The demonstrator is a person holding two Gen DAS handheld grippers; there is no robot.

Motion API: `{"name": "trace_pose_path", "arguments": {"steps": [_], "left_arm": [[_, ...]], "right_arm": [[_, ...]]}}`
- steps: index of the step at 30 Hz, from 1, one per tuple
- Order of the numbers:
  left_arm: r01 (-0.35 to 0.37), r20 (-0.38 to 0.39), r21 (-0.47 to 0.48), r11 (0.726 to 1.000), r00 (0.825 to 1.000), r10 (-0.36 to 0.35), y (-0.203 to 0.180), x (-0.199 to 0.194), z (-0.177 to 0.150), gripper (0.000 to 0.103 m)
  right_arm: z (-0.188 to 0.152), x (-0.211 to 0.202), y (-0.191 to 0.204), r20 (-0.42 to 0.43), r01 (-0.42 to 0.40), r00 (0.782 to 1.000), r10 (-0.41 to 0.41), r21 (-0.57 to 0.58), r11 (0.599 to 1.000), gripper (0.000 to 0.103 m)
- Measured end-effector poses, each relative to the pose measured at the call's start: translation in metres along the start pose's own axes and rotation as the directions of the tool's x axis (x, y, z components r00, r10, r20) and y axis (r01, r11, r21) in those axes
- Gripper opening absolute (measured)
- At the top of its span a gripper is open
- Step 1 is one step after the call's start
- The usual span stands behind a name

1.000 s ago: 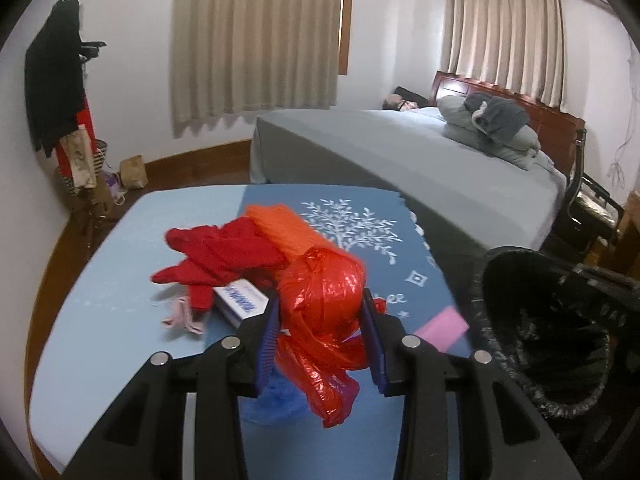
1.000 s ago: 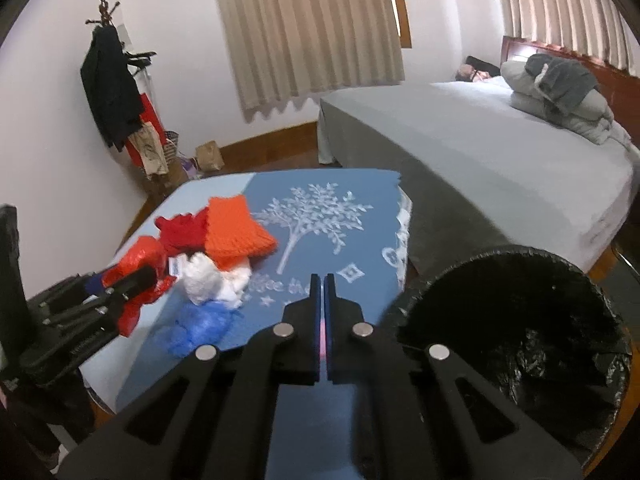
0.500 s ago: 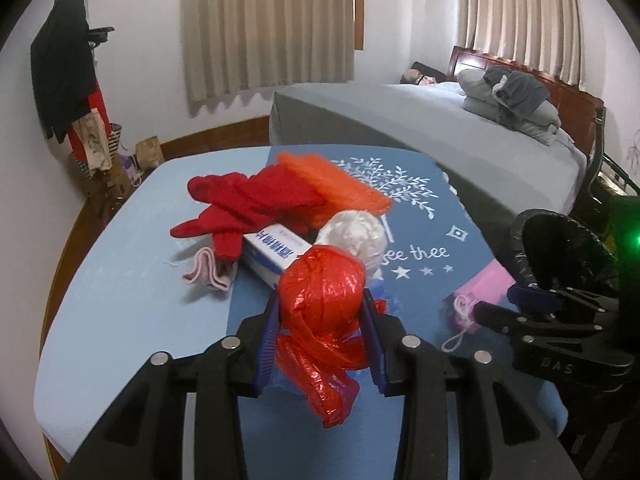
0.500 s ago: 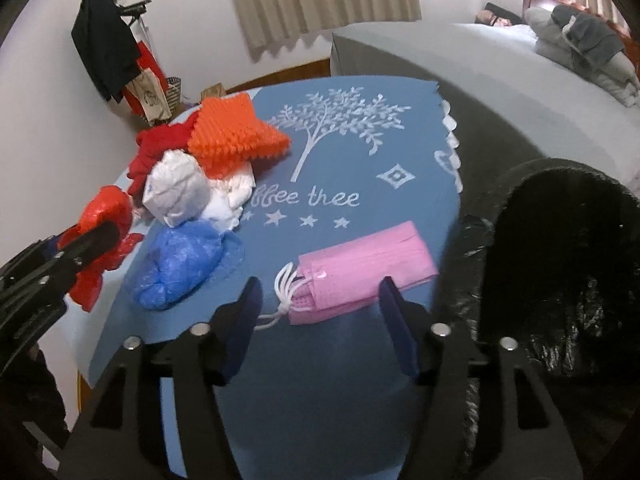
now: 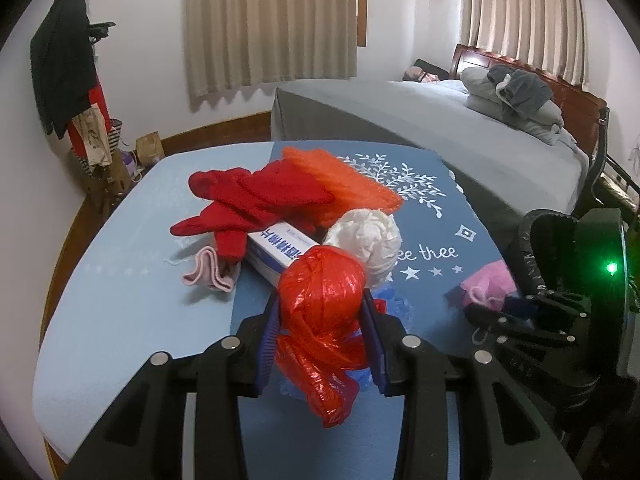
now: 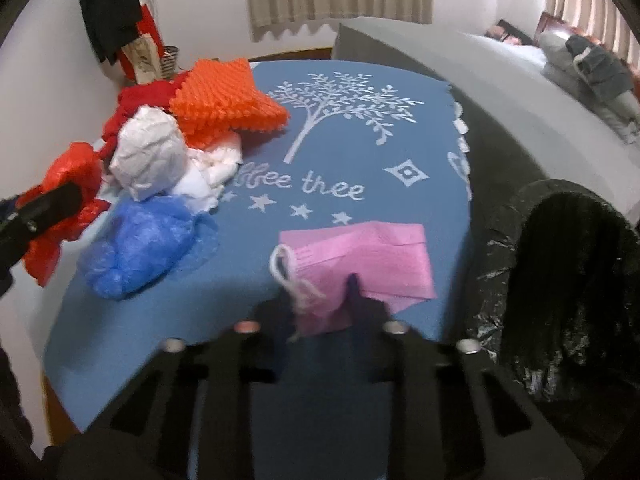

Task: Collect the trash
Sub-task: 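Grasp the pink face mask by its ear loop with the right gripper, then drop the pink mask into the bin with the right gripper while the left drops the red bag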

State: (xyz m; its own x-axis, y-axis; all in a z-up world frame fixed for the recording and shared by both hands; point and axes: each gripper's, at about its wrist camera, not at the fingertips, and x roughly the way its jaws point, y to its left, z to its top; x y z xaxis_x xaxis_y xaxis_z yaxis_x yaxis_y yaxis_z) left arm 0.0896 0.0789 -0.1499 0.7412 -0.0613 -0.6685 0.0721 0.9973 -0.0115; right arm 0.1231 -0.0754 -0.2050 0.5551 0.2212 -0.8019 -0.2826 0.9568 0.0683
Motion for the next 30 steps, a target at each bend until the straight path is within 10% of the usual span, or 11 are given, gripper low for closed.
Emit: {"name": "trace_pose_path", "arguments": {"steps": [16,30], "left_arm": [[0.100,0.054,0.065,0.993,0.993,-0.104,-0.049,-0.014,0.028,0.039],[0.353,0.037,0.199,0.914,0.929,-0.367,-0.179,-0.005,0.051,0.039]], "right_arm": [[0.021,-0.113,-0.050,0.225,-0.042,0.974,0.014,0.118,0.992,0.010],[-0.040,-0.162,-0.163,0.197,0.118,0.961,-0.192,0.335,0.935,0.014]]}}
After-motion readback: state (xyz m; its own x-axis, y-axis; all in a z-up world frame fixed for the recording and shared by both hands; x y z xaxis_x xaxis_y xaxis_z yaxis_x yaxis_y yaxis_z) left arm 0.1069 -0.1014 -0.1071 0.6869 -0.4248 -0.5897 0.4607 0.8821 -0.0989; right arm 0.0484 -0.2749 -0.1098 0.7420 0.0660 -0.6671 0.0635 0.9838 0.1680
